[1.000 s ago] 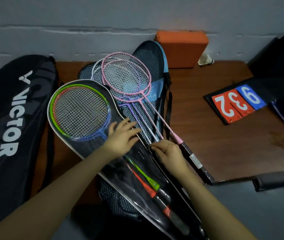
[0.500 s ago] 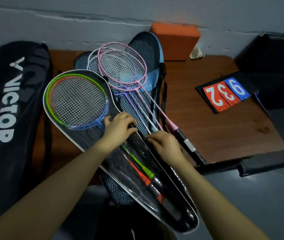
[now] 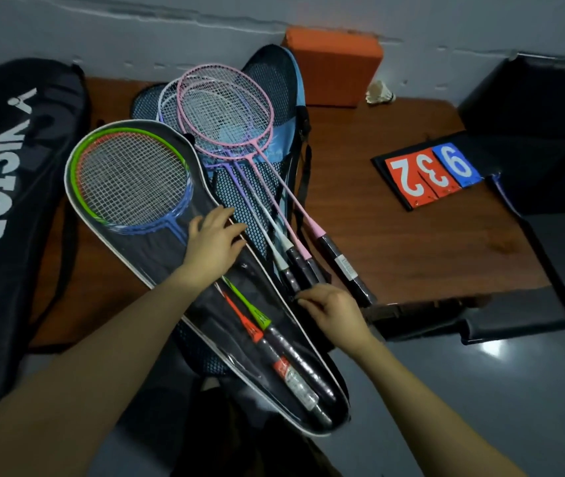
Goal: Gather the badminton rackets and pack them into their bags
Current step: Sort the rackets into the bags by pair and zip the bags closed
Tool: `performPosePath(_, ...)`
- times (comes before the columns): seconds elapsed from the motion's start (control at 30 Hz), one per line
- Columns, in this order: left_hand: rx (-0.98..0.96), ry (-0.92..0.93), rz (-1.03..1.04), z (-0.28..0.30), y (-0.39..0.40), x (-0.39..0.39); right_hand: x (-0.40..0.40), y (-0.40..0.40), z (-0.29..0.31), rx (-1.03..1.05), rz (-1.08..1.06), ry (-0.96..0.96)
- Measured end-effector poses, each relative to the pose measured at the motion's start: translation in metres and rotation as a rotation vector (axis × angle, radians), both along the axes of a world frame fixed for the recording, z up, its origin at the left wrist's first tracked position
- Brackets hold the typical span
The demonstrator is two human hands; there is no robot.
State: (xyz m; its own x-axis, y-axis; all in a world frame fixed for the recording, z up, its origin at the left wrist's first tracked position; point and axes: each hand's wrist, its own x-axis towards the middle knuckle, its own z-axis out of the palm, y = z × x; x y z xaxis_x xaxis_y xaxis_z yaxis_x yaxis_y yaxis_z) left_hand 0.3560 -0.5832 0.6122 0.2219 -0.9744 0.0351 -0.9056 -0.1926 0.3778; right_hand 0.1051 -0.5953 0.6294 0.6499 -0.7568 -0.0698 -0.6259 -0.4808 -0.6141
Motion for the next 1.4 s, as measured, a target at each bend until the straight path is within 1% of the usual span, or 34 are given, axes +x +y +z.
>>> performPosePath(0.07, -0.009, 0.036, -0.100, 0.003, 0.019, -0.023, 0.001, 0.000, 0.000, 0.038, 0.010, -0.016)
performPosePath(0.13, 0.050, 0.028, -0.202, 0.003, 0.041, -0.051, 0.002, 0.001, -0.001, 0.068, 0.020, -0.037)
performPosePath(0.17, 0.086, 0.012, -0.209, 0.000, 0.049, -0.063, 0.002, 0.001, -0.001, 0.076, 0.024, -0.053)
performPosePath(0.23, 0.092, 0.038, -0.144, -0.004, 0.059, -0.075, 0.002, 0.001, -0.001, 0.091, 0.019, -0.093)
performPosePath(0.3, 0.035, 0.135, -0.091, -0.004, 0.061, -0.076, 0.002, 0.003, 0.002, 0.117, 0.004, -0.147)
performPosePath(0.37, -0.018, 0.198, -0.095, 0.001, 0.061, -0.072, 0.002, 0.005, 0.006, 0.153, -0.007, -0.203)
performPosePath(0.5, -0.108, 0.225, -0.126, 0.016, 0.065, -0.067, 0.002, 0.007, 0.018, 0.184, 0.002, -0.306)
performPosePath(0.6, -0.164, 0.201, -0.113, 0.021, 0.066, -0.065, -0.005, 0.006, 0.027, 0.128, 0.051, -0.314)
performPosePath(0.73, -0.206, 0.308, -0.034, 0.024, 0.054, -0.057, -0.025, -0.004, 0.040, -0.033, 0.159, -0.233)
performPosePath(0.93, -0.233, 0.287, 0.077, 0.024, 0.025, -0.063, -0.081, -0.012, 0.036, 0.000, 0.086, -0.178)
performPosePath(0.97, -0.228, 0.268, 0.097, 0.023, 0.023, -0.067, -0.089, -0.012, 0.034, 0.001, 0.075, -0.174)
performPosePath(1.07, -0.194, 0.127, 0.153, 0.024, 0.026, -0.084, -0.097, -0.009, 0.027, -0.010, 0.042, -0.213)
performPosePath(1.1, -0.208, 0.103, 0.138, 0.025, 0.029, -0.092, -0.096, -0.007, 0.025, -0.003, 0.032, -0.229)
performPosePath(1.17, -0.239, 0.089, 0.013, 0.029, 0.041, -0.110, -0.094, -0.002, 0.021, 0.016, 0.026, -0.256)
performPosePath(1.23, -0.174, 0.067, -0.148, 0.030, 0.054, -0.132, -0.092, 0.000, 0.019, 0.026, 0.030, -0.282)
performPosePath(1.27, -0.119, 0.068, -0.180, 0.029, 0.060, -0.142, -0.092, 0.000, 0.018, 0.029, 0.033, -0.295)
performPosePath(1.33, -0.077, 0.120, -0.131, 0.024, 0.070, -0.156, -0.093, -0.001, 0.021, 0.019, 0.068, -0.304)
performPosePath(1.4, -0.119, 0.164, -0.070, 0.022, 0.073, -0.160, -0.094, 0.000, 0.025, -0.017, 0.137, -0.289)
